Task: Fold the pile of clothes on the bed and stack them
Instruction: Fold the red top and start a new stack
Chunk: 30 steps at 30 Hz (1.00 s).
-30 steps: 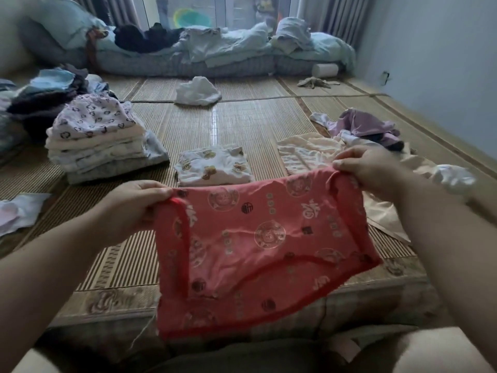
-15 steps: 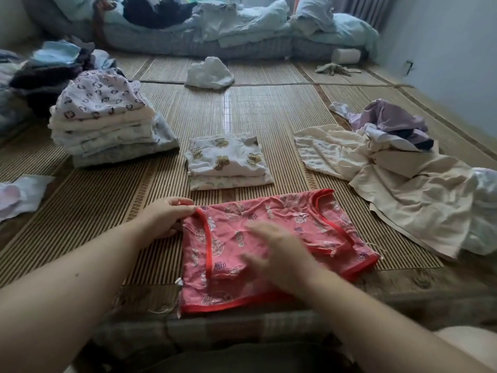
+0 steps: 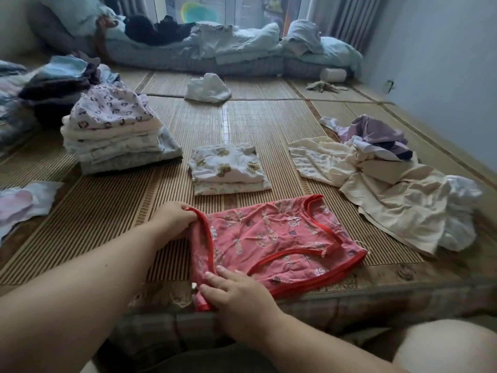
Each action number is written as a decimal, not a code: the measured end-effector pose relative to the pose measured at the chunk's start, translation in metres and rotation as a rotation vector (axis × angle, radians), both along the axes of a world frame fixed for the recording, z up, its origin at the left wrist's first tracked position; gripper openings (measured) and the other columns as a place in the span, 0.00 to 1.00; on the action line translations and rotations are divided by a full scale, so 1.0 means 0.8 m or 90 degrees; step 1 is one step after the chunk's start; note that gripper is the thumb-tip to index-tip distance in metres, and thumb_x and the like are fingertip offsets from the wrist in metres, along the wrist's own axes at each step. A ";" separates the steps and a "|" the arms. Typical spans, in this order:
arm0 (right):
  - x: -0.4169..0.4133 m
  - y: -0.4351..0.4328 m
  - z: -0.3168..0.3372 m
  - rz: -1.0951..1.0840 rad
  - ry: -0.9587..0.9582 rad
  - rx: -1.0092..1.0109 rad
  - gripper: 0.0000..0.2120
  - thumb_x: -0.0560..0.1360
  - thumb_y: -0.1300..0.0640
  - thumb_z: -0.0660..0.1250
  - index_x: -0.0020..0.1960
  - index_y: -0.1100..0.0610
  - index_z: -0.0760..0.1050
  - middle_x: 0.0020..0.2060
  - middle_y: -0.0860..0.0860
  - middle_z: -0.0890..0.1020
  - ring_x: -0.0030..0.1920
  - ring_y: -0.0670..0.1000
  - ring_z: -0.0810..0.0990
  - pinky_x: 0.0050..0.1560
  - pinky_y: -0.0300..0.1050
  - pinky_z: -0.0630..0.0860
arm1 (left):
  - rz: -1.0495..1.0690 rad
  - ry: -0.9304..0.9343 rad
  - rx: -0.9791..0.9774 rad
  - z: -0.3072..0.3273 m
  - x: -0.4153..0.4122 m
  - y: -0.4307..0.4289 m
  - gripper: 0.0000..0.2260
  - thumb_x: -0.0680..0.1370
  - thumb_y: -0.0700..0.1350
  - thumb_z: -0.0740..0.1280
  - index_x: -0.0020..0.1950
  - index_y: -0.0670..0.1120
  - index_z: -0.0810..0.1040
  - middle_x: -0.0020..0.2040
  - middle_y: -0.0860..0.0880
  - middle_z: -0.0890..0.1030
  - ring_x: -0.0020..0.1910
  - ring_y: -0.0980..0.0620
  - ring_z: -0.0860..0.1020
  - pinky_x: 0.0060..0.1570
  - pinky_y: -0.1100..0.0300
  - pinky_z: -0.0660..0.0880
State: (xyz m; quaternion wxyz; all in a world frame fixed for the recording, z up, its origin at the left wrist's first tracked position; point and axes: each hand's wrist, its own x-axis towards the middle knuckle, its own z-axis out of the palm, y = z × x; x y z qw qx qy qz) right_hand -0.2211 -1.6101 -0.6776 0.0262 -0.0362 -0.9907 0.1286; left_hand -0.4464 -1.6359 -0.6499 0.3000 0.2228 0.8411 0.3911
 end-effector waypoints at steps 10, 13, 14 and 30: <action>0.044 0.067 0.068 -0.317 0.372 -1.125 0.11 0.77 0.57 0.62 0.52 0.56 0.83 0.50 0.58 0.84 0.52 0.57 0.83 0.49 0.47 0.80 | -0.028 -0.276 0.130 0.086 0.015 0.059 0.05 0.77 0.38 0.63 0.44 0.39 0.77 0.28 0.47 0.76 0.24 0.56 0.73 0.19 0.66 0.69; 0.079 0.108 0.069 -0.427 0.491 -1.299 0.14 0.76 0.55 0.62 0.58 0.59 0.78 0.53 0.62 0.83 0.54 0.62 0.82 0.47 0.55 0.80 | -0.073 -0.318 0.138 0.112 0.062 0.113 0.06 0.78 0.37 0.62 0.42 0.42 0.75 0.30 0.48 0.75 0.27 0.55 0.73 0.21 0.67 0.69; 0.089 0.120 0.066 -0.494 0.531 -1.325 0.13 0.78 0.58 0.60 0.60 0.60 0.76 0.52 0.62 0.83 0.52 0.62 0.83 0.45 0.56 0.81 | -0.090 -0.306 0.129 0.116 0.080 0.132 0.07 0.78 0.37 0.62 0.41 0.42 0.76 0.30 0.48 0.76 0.26 0.56 0.73 0.22 0.68 0.69; 0.151 0.216 0.049 -0.825 -0.040 -0.332 0.35 0.66 0.34 0.70 0.67 0.52 0.70 0.62 0.56 0.72 0.63 0.57 0.71 0.62 0.49 0.69 | -0.371 0.410 -0.277 0.014 0.142 0.224 0.22 0.72 0.66 0.65 0.53 0.49 0.76 0.49 0.47 0.78 0.48 0.46 0.77 0.47 0.55 0.74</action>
